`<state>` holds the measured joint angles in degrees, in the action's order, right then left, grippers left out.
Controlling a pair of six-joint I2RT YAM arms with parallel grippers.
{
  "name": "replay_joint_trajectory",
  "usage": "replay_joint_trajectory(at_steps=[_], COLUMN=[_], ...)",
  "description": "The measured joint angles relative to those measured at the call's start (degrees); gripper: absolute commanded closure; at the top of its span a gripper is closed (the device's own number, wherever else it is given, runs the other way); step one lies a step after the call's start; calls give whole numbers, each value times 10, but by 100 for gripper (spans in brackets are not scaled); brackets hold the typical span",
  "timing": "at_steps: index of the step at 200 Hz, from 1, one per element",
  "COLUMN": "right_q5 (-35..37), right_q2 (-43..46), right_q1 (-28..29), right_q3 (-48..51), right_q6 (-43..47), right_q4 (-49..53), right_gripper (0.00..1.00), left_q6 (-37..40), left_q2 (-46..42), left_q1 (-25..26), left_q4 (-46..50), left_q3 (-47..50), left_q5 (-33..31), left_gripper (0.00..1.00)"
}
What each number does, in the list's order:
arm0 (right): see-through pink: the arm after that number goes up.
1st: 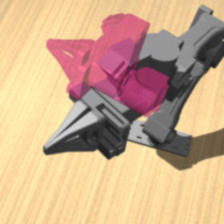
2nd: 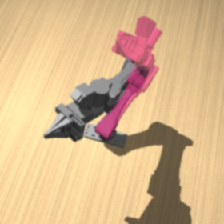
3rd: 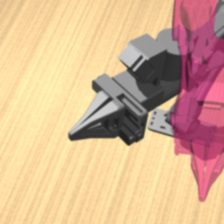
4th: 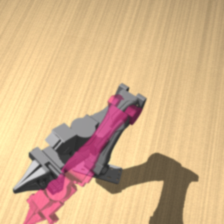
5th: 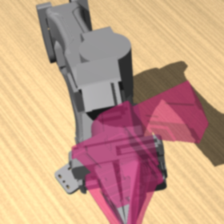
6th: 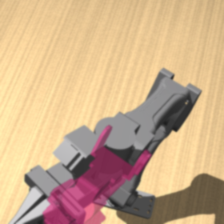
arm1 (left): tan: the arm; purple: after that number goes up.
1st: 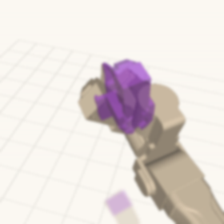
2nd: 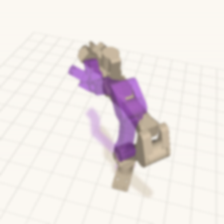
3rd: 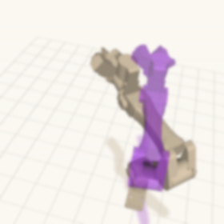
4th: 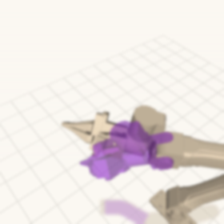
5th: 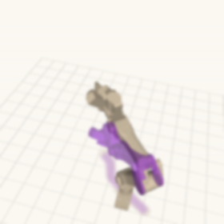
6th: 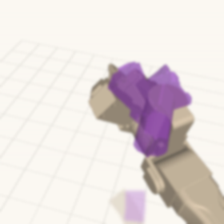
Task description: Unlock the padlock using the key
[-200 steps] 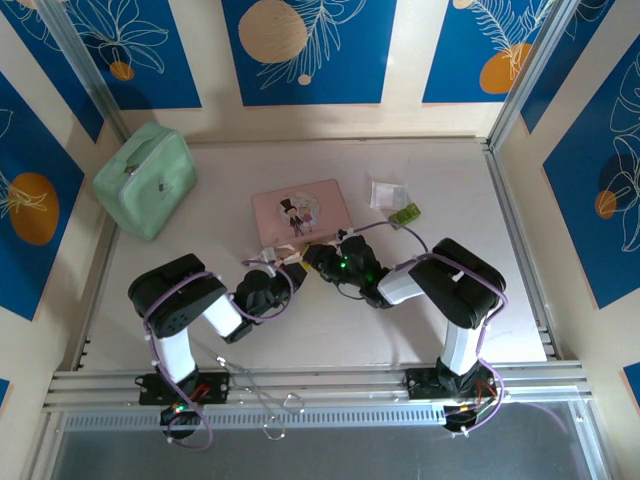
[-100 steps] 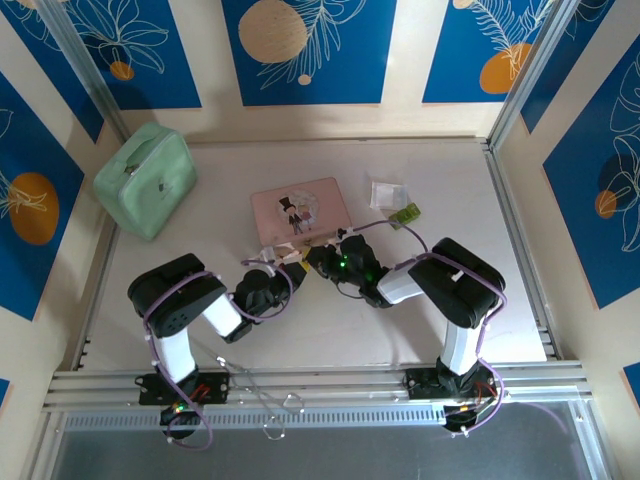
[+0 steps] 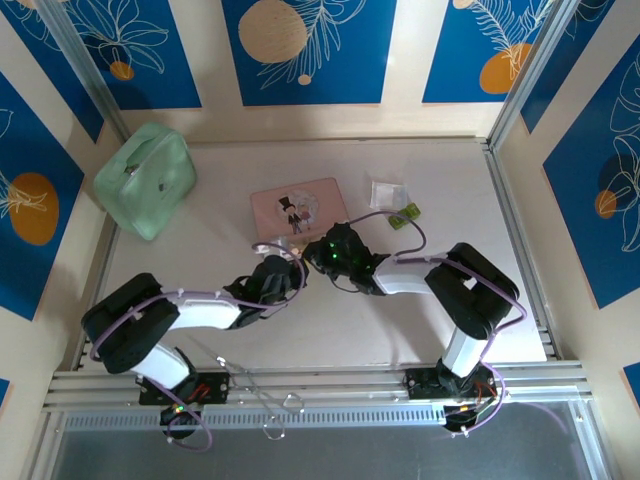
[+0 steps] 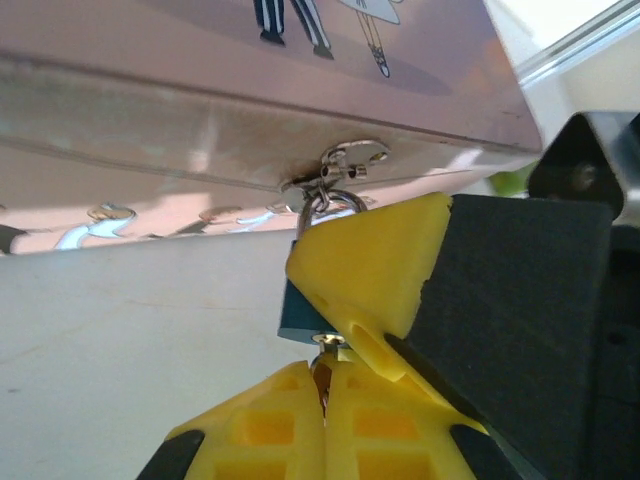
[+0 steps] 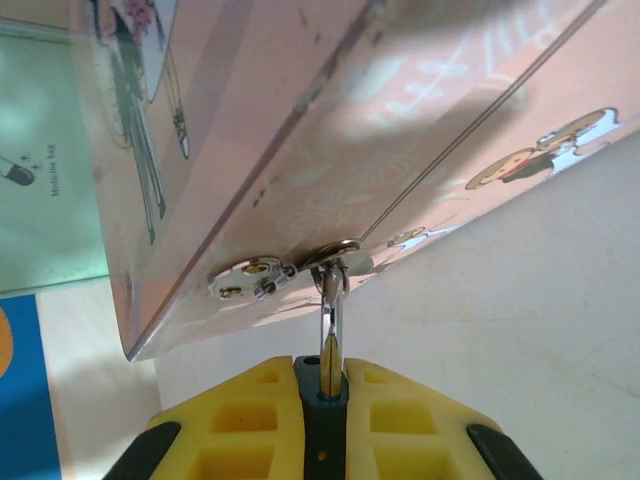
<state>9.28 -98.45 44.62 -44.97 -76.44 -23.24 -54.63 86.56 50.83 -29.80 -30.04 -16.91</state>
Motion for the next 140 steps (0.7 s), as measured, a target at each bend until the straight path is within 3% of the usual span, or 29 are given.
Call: replay_joint_trajectory(at_steps=[57, 96, 118, 128, 140], right_q5=[3, 41, 41, 36, 23], right_q2=[3, 36, 37, 37, 36], right_q1=[8, 35, 36, 32, 26], right_q3=[0, 65, 91, 94, 98], right_q6=[-34, -42, -35, -28, -21], right_q4=[31, -12, -57, -63, -72], right_gripper=[100, 100, 100, 100, 100], left_q6=[37, 24, 21, 18, 9], left_q2=[19, 22, 24, 24, 18], left_q1=[72, 110, 115, 112, 109], left_q4=[183, 253, 284, 308, 336], left_q3=[-82, -101, -106, -106, -106], left_q5=[-147, -171, -173, -177, -176], left_gripper=[100, 100, 45, 33, 27])
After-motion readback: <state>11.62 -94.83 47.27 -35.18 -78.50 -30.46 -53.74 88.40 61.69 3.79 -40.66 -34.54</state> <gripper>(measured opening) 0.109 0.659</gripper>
